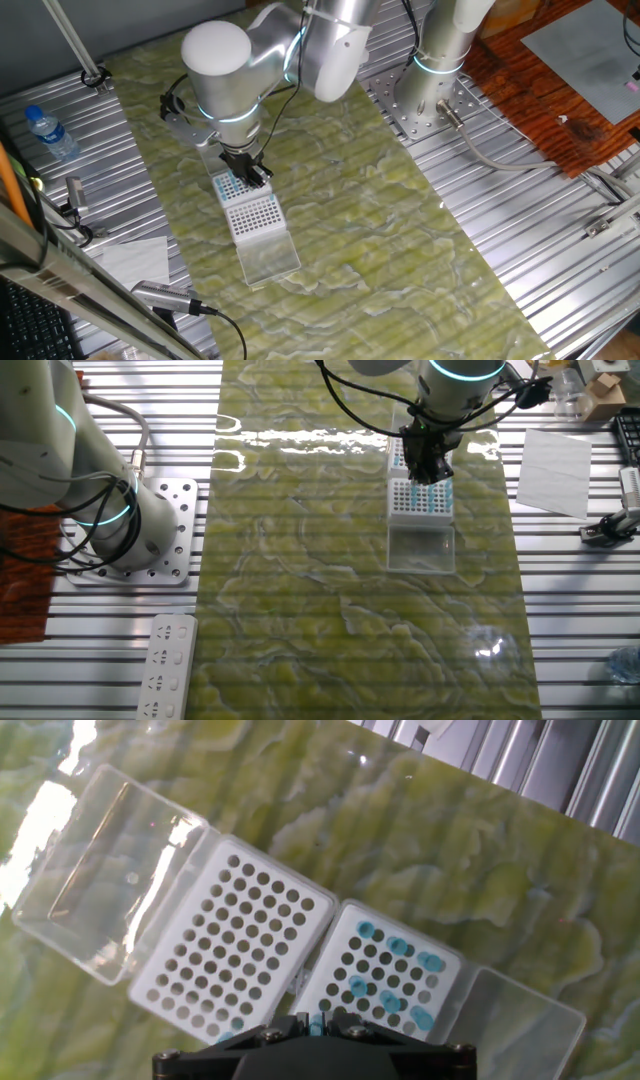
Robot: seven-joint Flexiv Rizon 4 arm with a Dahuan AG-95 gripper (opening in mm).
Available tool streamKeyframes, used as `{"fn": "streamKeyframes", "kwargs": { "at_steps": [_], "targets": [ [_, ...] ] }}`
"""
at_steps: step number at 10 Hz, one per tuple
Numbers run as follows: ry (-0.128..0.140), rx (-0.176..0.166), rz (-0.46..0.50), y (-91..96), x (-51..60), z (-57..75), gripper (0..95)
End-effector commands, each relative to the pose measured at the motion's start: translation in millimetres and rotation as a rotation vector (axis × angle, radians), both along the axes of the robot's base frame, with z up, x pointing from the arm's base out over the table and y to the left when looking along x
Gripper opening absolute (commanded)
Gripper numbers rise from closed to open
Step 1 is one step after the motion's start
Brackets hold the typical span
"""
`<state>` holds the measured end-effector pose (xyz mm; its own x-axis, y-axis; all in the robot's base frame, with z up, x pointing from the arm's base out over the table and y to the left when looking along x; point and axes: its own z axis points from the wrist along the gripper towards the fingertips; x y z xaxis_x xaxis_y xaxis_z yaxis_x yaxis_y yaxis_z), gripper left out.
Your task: Transfer all medium pipette tips from one holder to another
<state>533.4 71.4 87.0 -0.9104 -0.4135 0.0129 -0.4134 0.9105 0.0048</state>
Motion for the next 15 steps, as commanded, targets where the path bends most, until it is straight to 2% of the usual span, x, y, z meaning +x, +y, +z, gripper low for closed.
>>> {"fn": "streamKeyframes", "kwargs": {
  "at_steps": [1,3,5,6,7,11,15],
  "targets": [
    [0.024,-0.002,-0.007,1.1,-2.5,21.6,0.0],
    [0.040,0.008,-0.019,3.8,3.2,39.4,0.0],
    [0.060,0.015,-0.037,10.9,9.3,51.5,0.0],
    [0.060,0.015,-0.037,10.9,9.3,51.5,0.0],
    [0.077,0.019,-0.093,35.1,12.8,63.9,0.0],
    [0.075,0.032,-0.123,48.3,13.0,65.5,0.0],
    [0.077,0.032,-0.150,60.5,13.9,57.3,0.0]
  ]
}}
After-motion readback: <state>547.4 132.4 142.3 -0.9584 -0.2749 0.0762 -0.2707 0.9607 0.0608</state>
